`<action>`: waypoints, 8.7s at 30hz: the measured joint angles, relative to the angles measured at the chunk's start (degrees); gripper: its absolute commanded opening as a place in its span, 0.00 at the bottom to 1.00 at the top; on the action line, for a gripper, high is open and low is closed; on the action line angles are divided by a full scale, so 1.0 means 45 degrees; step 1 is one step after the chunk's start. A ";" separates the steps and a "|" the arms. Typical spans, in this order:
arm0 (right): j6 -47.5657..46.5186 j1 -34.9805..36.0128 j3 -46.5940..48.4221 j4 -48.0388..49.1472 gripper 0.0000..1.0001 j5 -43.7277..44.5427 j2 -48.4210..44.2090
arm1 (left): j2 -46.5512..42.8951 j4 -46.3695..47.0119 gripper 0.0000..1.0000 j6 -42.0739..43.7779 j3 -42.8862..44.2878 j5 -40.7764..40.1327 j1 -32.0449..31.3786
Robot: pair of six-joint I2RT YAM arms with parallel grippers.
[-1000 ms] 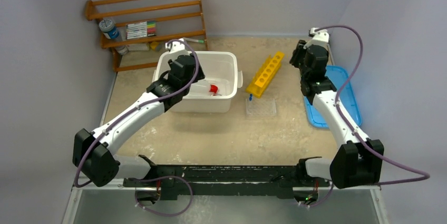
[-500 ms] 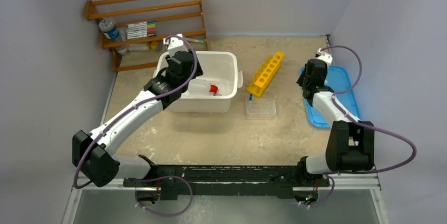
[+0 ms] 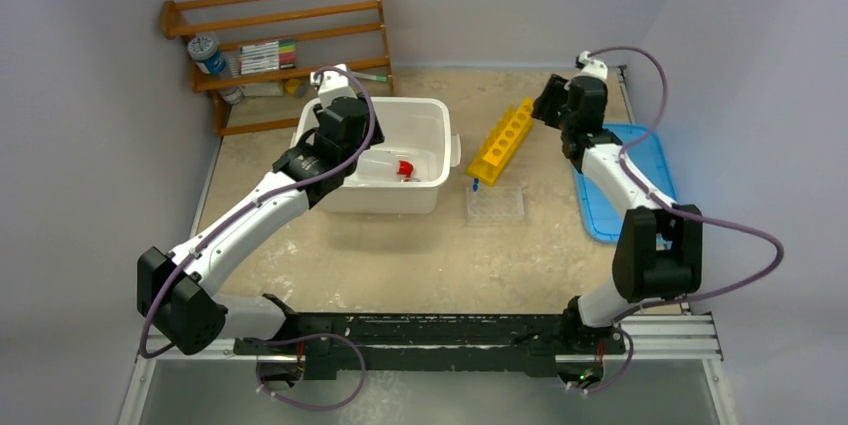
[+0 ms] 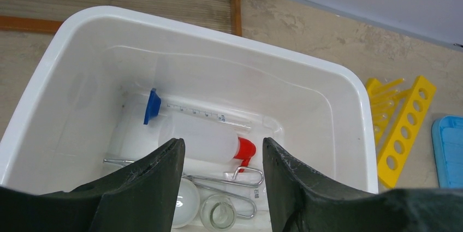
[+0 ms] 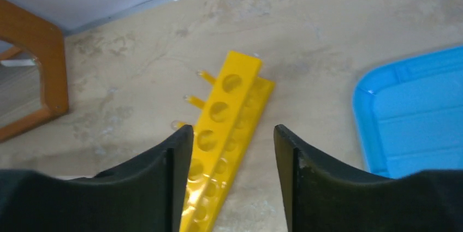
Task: Organize the chemistry lab equipment
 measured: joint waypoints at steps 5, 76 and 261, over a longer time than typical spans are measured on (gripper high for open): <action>0.0636 0.1564 0.1651 -0.0457 0.73 0.1443 0.1379 | 0.0000 0.0000 0.54 0.0000 -0.0024 -0.0117 0.0000; -0.2866 0.1214 0.3978 -0.1632 0.71 0.1350 0.4969 | -0.0835 -0.0296 0.54 0.0029 -0.0738 -0.1481 0.0024; -0.1559 0.2283 0.2584 0.0272 0.25 -0.1001 0.3764 | 0.2764 -0.0374 0.56 -0.0325 0.1846 0.4979 0.2924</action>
